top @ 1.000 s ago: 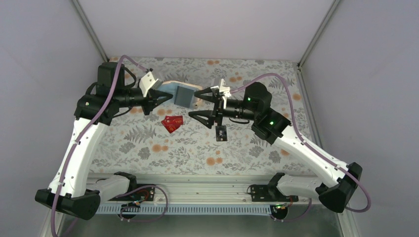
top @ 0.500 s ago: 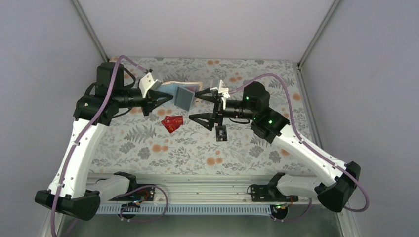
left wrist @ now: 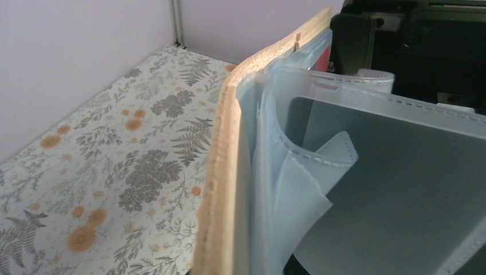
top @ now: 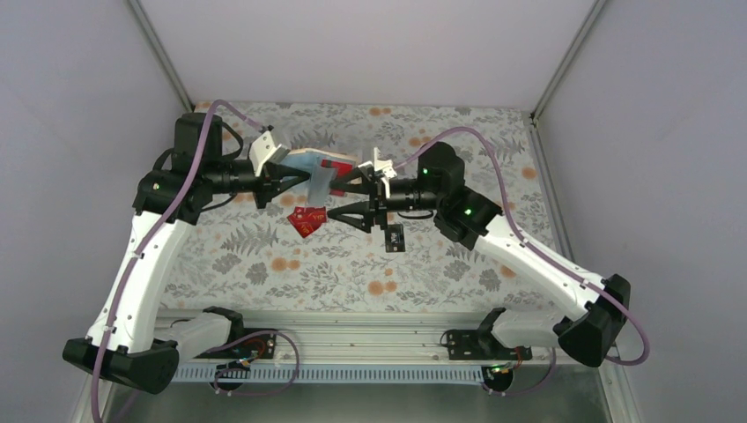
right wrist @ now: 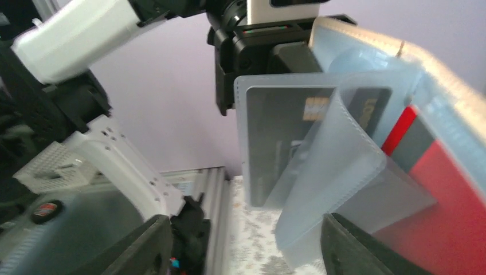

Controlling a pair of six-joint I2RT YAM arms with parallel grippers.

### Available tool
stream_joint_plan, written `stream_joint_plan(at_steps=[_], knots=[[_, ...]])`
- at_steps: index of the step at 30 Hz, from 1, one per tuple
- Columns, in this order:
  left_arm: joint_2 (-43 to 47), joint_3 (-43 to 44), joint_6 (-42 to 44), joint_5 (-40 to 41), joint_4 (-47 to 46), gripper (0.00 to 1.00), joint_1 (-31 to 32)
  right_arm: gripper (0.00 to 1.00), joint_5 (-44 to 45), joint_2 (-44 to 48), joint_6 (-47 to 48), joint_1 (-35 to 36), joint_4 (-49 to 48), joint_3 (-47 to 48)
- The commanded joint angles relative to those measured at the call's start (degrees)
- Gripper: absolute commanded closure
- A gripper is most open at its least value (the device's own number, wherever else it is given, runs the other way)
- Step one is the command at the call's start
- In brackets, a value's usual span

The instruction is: Take the credit cards out of the card holder

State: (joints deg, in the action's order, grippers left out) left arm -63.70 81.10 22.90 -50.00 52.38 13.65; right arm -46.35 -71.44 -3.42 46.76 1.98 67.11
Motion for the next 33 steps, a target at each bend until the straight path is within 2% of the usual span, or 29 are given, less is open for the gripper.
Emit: stream_joint_plan(at_steps=[1, 3, 6, 8, 12, 19, 22, 33], knots=[[0.6, -0.3, -0.4, -1.5, -1.0, 0.98, -0.1, 0.41, 11.1, -0.3, -3.1, 0.9, 0.0, 3.6], [0.5, -0.3, -0.5, -1.2, -1.1, 0.98, -0.1, 0.47, 18.9, -1.2, -7.0, 1.0, 1.5, 5.0], [0.4, -0.6, -1.1, -0.3, -1.5, 0.98, -0.1, 0.49, 25.9, -3.8, -12.6, 0.9, 4.3, 8.0], [0.4, -0.8, -1.3, -0.1, -1.7, 0.98, -0.1, 0.52, 28.4, -6.0, -15.3, 1.0, 7.3, 10.3], [0.6, -1.1, -1.6, 0.8, -1.8, 0.98, -0.1, 0.58, 32.2, -6.9, -19.3, 2.1, 7.0, 9.7], [0.4, -1.4, -3.0, 5.3, -3.0, 0.98, -0.1, 0.49, 44.7, -3.8, -19.8, 5.9, 9.2, 8.5], [0.2, -1.4, -3.5, 6.6, -3.2, 0.98, -0.1, 0.49, 49.8, -2.7, -19.3, 7.2, 10.9, 8.1], [-0.2, -1.2, -3.6, 7.2, -3.2, 0.98, -0.1, 0.58, 57.9, -5.4, -18.7, 16.2, 18.4, 14.0]])
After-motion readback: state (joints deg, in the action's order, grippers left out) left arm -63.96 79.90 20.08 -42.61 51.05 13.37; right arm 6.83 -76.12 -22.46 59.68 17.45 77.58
